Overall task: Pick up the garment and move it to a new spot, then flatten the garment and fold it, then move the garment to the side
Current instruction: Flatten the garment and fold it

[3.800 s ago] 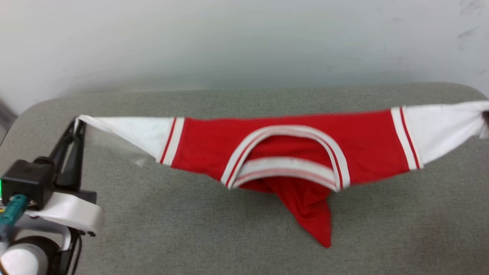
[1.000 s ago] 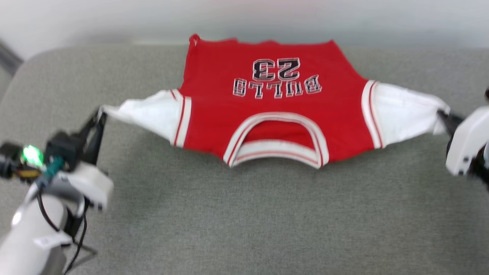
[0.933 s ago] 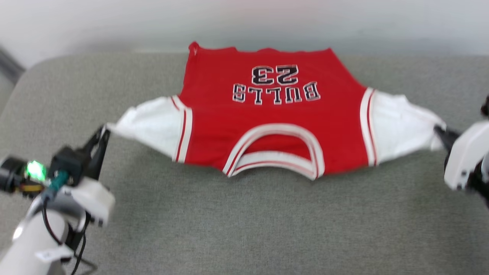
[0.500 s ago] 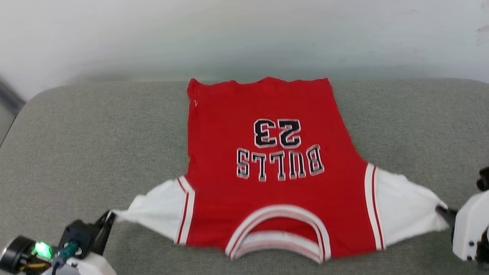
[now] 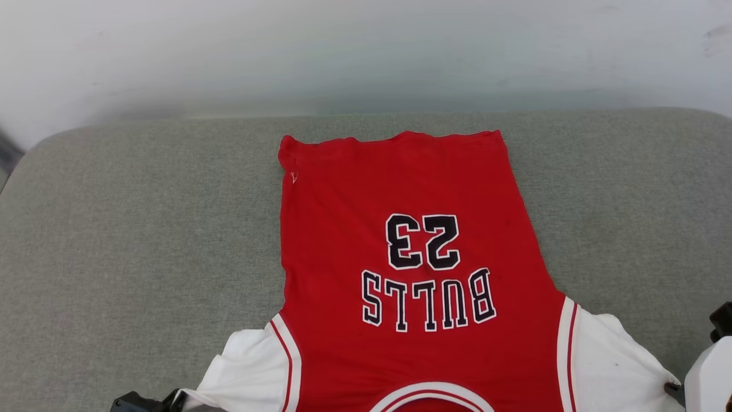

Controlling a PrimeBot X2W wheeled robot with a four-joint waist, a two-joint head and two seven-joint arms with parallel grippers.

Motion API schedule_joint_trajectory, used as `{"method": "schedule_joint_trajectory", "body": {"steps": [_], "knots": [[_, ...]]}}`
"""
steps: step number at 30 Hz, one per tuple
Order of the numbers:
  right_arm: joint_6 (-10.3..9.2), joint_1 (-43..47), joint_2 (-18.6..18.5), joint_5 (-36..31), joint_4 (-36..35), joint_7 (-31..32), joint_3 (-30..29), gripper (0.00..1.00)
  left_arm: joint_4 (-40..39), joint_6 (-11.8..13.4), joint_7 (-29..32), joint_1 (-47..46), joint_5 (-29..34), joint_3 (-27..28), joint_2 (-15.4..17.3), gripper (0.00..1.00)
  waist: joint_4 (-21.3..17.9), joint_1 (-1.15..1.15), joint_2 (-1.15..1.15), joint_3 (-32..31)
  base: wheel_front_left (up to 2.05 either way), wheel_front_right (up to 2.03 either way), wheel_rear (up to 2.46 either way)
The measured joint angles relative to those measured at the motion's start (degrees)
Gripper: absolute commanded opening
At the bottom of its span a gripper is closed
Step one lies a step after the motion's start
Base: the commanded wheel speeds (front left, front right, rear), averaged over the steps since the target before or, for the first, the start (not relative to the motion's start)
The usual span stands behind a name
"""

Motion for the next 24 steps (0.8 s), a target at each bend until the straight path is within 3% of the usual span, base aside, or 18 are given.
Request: {"method": "schedule_joint_trajectory", "body": {"steps": [4,6,7,14,19,24], "knots": [[-0.01,0.0,0.0,0.0,-0.7,0.6,0.3,0.0,0.0,-0.6,0.0,-0.7,0.0,-1.0,-0.5,0.0,0.5,0.0,0.0,0.7,0.0,0.0,0.0],[-0.01,-0.5,0.1,0.5,-1.3,0.7,0.3,0.83,-0.3,-0.7,0.0,-1.6,0.3,-1.3,-0.9,0.0,0.8,0.0,0.0,1.3,0.0,0.0,0.0],[-0.01,-0.9,0.0,0.7,-1.4,1.6,0.3,1.0,-0.8,-0.7,-0.1,-2.0,0.5,-1.6,-1.3,0.0,1.0,0.0,0.0,1.6,0.0,0.0,0.0],[-0.02,-7.1,-0.5,2.1,-7.8,4.7,0.2,1.0,-6.1,-0.9,-0.3,-4.2,1.7,-3.7,-3.4,0.0,4.2,0.01,0.0,4.5,0.0,0.0,0.0],[-0.02,-17.3,-0.1,1.9,-10.6,11.8,-1.3,1.0,-12.1,-1.0,0.9,-6.7,4.9,-5.7,-3.5,0.0,7.3,0.01,0.0,8.4,0.0,0.0,0.0],[-0.02,-30.7,1.4,-1.6,-7.6,20.6,-2.9,1.0,-17.7,-1.6,2.0,-10.0,6.8,-7.9,-4.8,0.0,10.6,0.02,0.0,13.5,0.0,0.0,0.0]]}}
